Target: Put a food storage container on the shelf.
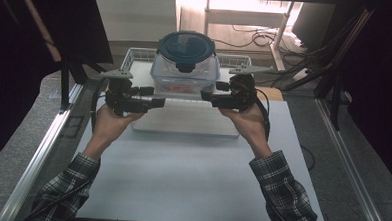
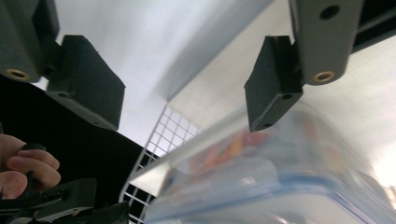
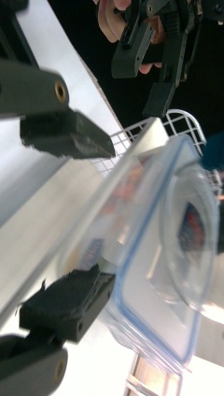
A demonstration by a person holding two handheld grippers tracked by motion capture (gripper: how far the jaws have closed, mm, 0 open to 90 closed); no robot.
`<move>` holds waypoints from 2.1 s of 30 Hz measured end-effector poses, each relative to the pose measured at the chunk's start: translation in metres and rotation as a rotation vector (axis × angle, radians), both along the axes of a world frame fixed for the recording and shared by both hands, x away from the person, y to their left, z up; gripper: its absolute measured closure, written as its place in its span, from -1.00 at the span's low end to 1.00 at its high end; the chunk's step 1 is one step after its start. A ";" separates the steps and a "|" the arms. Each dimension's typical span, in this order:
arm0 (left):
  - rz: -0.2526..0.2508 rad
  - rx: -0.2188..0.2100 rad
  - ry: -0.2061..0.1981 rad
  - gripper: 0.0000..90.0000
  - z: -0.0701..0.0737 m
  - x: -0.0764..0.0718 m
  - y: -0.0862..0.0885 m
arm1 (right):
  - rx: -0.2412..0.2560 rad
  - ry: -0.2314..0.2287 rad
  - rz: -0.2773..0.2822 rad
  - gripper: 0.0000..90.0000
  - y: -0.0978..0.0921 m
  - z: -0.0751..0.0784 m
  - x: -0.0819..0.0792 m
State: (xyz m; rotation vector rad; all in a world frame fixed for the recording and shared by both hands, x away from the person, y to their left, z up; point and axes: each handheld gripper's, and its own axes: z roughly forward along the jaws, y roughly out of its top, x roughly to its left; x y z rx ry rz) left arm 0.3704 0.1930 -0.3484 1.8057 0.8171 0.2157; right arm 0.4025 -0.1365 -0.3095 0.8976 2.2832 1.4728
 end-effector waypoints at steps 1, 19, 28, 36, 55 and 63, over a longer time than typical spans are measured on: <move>0.002 0.002 0.000 -0.43 -0.002 -0.002 -0.001 | -0.007 -0.001 0.002 -0.38 0.000 -0.002 -0.002; -0.035 0.063 0.017 -0.77 -0.051 -0.029 -0.018 | -0.055 -0.016 0.034 -0.78 -0.004 -0.039 -0.026; -0.033 0.078 0.015 -0.86 -0.076 -0.037 -0.020 | -0.070 -0.014 0.040 -0.88 -0.012 -0.060 -0.032; -0.040 0.095 0.013 -0.92 -0.095 -0.046 -0.028 | -0.111 -0.036 0.031 -0.91 -0.016 -0.079 -0.038; -0.055 0.068 0.011 -0.92 -0.114 -0.068 -0.032 | -0.087 -0.002 0.041 -1.00 -0.021 -0.107 -0.060; -0.051 0.063 0.019 -0.92 -0.123 -0.078 -0.025 | -0.115 0.005 0.036 -1.00 -0.020 -0.117 -0.070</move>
